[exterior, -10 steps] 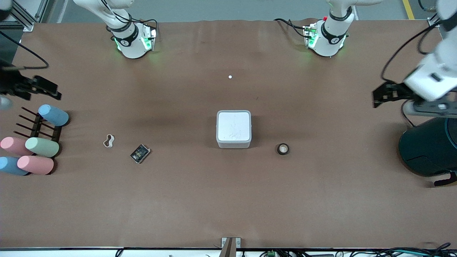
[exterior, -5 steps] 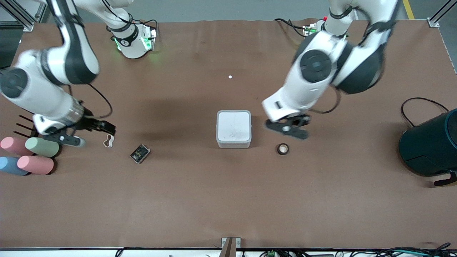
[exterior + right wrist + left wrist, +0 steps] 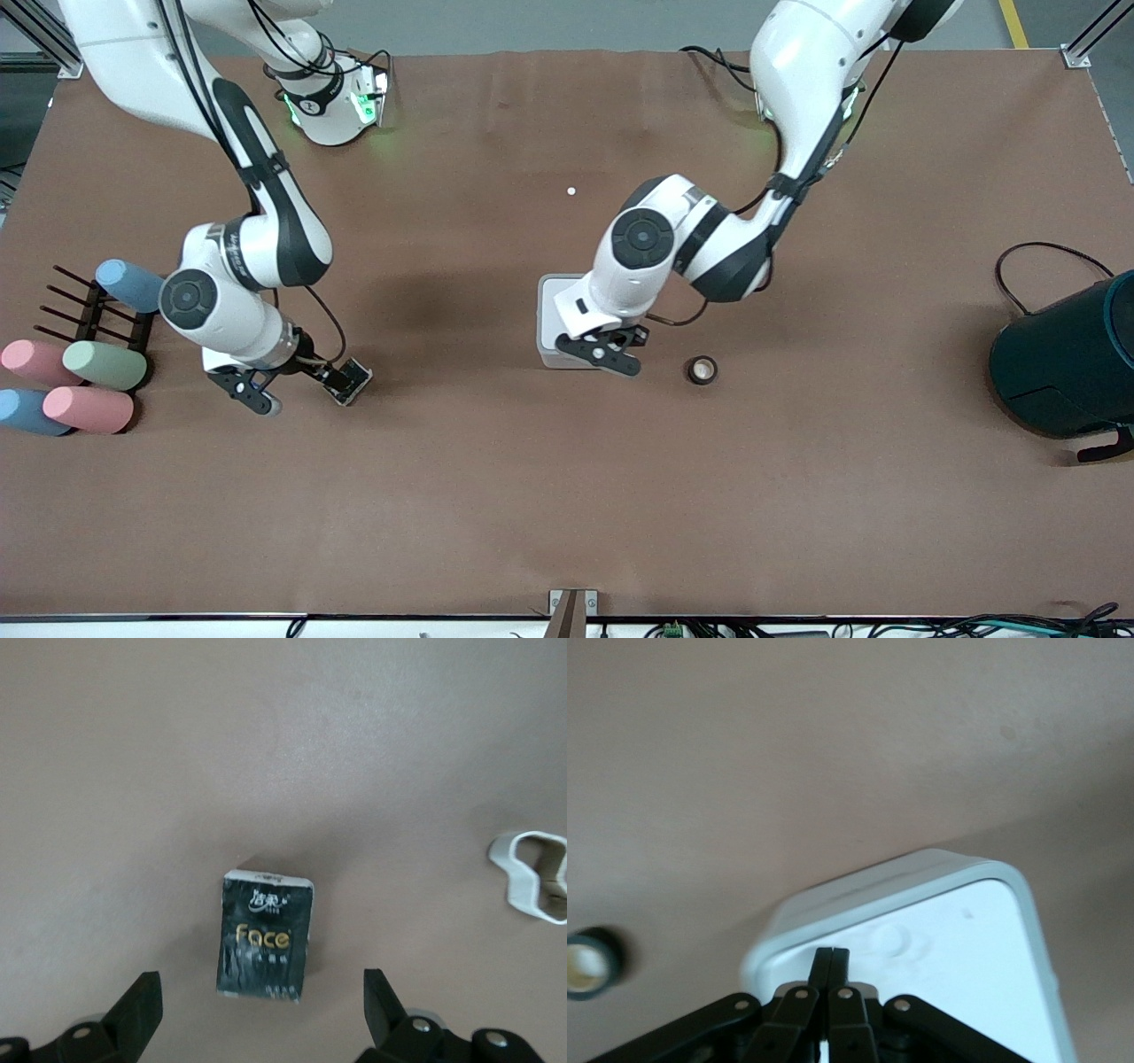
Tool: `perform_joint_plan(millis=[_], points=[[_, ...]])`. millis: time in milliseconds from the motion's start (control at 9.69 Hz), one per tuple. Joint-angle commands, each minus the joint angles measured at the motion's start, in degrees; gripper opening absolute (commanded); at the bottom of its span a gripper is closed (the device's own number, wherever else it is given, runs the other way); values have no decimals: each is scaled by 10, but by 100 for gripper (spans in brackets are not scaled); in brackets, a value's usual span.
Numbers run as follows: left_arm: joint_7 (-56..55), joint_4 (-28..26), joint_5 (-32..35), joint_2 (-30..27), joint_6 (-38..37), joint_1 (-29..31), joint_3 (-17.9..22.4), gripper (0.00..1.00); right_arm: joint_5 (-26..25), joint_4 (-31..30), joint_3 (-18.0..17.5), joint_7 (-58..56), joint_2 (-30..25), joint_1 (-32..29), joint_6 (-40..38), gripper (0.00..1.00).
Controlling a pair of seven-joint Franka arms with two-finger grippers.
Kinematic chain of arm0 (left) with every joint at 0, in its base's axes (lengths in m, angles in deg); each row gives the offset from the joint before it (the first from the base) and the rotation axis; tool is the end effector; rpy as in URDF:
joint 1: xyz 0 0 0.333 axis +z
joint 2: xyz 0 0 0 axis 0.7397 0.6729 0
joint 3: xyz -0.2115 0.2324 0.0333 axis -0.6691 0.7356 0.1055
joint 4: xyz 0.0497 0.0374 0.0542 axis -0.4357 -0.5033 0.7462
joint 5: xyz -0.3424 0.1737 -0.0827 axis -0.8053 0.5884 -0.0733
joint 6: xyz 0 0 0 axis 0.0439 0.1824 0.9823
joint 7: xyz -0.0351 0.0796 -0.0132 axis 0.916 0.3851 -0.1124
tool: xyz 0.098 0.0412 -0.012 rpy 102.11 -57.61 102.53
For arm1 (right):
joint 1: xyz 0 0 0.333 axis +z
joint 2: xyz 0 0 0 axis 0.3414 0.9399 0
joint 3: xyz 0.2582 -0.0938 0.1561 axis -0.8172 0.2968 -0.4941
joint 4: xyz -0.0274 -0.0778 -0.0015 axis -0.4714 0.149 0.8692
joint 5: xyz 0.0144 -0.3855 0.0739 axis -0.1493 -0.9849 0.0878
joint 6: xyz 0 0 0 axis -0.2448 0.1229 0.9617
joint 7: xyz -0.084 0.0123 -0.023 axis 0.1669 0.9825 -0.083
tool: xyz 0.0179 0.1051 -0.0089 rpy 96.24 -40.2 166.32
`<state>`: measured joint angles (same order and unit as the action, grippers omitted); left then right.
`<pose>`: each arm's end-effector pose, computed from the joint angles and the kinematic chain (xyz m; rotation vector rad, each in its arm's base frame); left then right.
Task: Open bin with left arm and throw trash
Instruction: 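Open the bin lid with the left gripper while the right gripper descends, then grasp the tape with the left gripper while the right gripper grasps tissues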
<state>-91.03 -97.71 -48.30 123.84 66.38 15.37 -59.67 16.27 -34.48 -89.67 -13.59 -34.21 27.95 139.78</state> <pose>0.5507 -0.4802 0.2942 2.9948 -0.4805 0.0417 0.6118 0.0951 0.2419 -2.9681 0.9300 0.0110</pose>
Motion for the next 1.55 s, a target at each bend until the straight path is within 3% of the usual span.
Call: perform_joint_plan(millis=[0, 206, 310, 516, 722, 825, 929, 1032, 1135, 1238, 1444], points=[[-24, 14, -33, 25, 15, -9, -1, 0, 3, 5, 2, 34, 33, 2, 26, 100], [-20, -26, -32, 34, 98, -6, 1, 0, 18, 5, 2, 44, 41, 2, 33, 93], [-28, -29, -31, 23, 88, -1, 1, 0, 19, 5, 2, 47, 48, 4, 36, 86], [-5, -23, -23, -59, -68, 37, 7, 0, 19, 6, 2, 72, 56, 4, 43, 60], [141, -27, -20, -82, -131, 113, 2, 1, 20, 11, 2, 93, 70, 4, 44, 43], [168, -30, -19, -70, -126, 128, 3, 5, 20, 11, 2, 97, 70, 4, 44, 28], [171, -32, -6, -49, -105, 129, 5, 28, 20, 11, 2, 97, 70, 2, 42, 15], [171, -56, 51, -35, -57, 130, 4, 68, 19, 12, 2, 95, 70, 1, 36, 6], [172, -100, 95, -33, 12, 132, 3, 100, 19, 13, 2, 89, 67, 2, 30, 2], [172, -139, 100, -28, 72, 138, 3, 100, 19, 30, 2, 90, 61, 4, -5, 0], [171, -182, 102, -16, 127, 151, 3, 100, 36, 132, -25, 171, 41, 9, -156, 0]])
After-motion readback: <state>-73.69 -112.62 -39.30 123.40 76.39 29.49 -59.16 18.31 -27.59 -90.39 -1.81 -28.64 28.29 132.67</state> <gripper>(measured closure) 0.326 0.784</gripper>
